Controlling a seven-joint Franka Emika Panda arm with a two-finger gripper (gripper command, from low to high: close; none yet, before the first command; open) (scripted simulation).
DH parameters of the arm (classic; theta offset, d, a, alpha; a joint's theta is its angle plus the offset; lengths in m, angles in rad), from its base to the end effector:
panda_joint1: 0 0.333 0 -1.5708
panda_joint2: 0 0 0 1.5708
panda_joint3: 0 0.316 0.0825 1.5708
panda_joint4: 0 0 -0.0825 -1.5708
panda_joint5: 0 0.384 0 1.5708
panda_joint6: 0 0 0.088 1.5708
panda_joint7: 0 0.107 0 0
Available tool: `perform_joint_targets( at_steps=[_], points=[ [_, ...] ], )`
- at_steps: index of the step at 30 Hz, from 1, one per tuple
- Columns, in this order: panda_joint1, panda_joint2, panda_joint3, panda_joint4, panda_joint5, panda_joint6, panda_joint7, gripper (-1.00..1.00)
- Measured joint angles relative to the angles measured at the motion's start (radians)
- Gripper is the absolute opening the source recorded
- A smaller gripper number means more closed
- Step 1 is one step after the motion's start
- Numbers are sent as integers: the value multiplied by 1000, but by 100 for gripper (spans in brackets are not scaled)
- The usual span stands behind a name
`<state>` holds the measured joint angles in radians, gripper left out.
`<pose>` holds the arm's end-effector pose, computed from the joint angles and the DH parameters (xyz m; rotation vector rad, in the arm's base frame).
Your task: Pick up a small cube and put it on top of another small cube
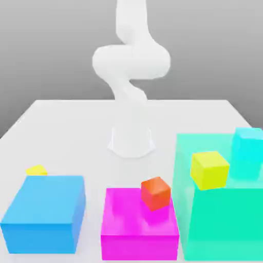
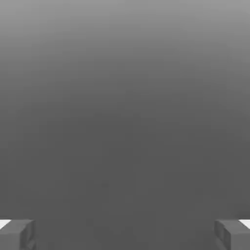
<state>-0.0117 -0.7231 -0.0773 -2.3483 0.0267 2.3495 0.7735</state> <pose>0.3759 -0.0428 0.6632 -2.4255 1.1332 -0.9142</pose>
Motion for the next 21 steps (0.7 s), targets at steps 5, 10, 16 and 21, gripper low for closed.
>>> perform_joint_targets(
  at_steps=[5,10,16,21],
  points=[
    [-25,163,-151,-99,52,102,-53,0],
    [-61,324,-278,-195,104,199,-105,0],
    [-126,513,-402,-310,152,317,-157,0],
    [-214,655,-488,-407,139,419,-162,0]
  ],
)
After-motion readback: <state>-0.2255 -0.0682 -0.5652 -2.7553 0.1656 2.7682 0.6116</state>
